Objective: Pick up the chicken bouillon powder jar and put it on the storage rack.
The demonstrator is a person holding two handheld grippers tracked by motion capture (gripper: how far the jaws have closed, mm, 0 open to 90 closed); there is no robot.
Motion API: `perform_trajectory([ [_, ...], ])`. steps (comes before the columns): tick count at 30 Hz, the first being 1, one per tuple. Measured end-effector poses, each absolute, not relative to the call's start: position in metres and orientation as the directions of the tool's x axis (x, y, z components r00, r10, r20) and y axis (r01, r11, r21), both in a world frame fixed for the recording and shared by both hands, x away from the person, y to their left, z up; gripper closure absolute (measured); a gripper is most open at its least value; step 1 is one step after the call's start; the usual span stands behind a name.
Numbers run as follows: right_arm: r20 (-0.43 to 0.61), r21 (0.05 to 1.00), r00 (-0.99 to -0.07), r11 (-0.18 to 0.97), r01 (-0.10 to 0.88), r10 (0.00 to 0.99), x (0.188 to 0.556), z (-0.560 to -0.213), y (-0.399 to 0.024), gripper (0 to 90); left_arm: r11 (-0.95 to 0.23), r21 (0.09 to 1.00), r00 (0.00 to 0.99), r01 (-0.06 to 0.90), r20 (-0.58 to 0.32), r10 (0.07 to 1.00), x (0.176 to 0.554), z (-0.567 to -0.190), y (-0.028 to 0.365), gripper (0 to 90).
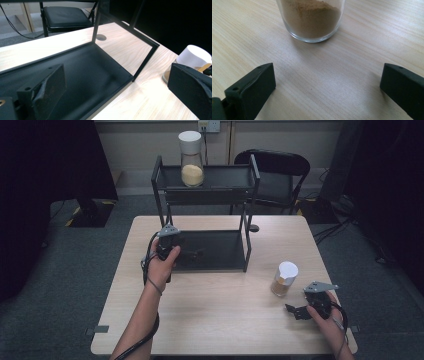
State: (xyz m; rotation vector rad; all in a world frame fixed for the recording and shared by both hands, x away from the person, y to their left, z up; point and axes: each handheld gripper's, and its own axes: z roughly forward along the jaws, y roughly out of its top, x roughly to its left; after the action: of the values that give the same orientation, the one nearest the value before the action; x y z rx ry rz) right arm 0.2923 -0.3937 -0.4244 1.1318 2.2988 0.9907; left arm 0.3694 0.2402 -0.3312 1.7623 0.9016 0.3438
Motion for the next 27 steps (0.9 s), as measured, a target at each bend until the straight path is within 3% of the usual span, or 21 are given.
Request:
perform_trajectory([
  [27, -0.036, 0.739, -0.597, 0.424, 0.524, 0.802, 0.292, -0.425, -0.394, 0.0, -0.157, 0.872, 0.673, 0.463, -0.231, 0.703, 0.356, -0.393, 0.240, 1.4],
])
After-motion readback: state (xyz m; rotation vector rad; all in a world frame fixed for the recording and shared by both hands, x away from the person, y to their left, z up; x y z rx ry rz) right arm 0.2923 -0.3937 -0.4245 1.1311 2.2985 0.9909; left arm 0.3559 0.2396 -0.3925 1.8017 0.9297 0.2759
